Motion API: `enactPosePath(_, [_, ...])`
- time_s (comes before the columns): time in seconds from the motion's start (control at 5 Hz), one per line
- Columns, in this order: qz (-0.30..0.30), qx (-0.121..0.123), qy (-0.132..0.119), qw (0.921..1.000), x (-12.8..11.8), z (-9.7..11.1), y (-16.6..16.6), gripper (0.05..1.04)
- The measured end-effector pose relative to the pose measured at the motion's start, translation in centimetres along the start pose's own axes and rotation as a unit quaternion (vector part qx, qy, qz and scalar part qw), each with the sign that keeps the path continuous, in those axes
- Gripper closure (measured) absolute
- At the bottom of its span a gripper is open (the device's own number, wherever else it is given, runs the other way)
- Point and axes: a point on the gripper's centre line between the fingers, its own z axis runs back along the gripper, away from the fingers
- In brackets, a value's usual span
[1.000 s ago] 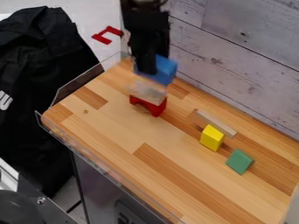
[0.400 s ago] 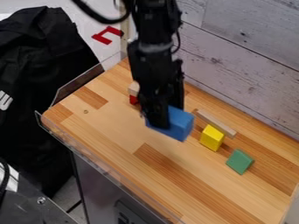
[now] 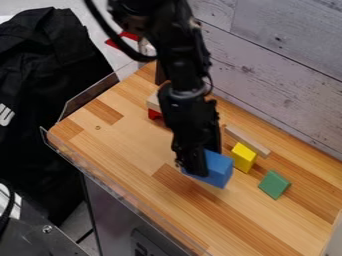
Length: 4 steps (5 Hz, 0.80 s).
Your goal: Move the blue block into the center of the table
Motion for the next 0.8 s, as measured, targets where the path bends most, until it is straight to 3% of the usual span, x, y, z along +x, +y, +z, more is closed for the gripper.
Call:
enactPosePath(0.2, [-0.046, 0.022, -0.014, 0.9986, -1.05, -1.26, -1.53, 0.526])
enactPosePath(0.4, [-0.053, 0.039, -0.025, 0.9975, -1.30, -1.85, -1.47, 0.526])
enactPosePath(0.8, [-0.038, 0.051, -0.051, 0.9967, -0.34, -1.99, -0.85, 0.526])
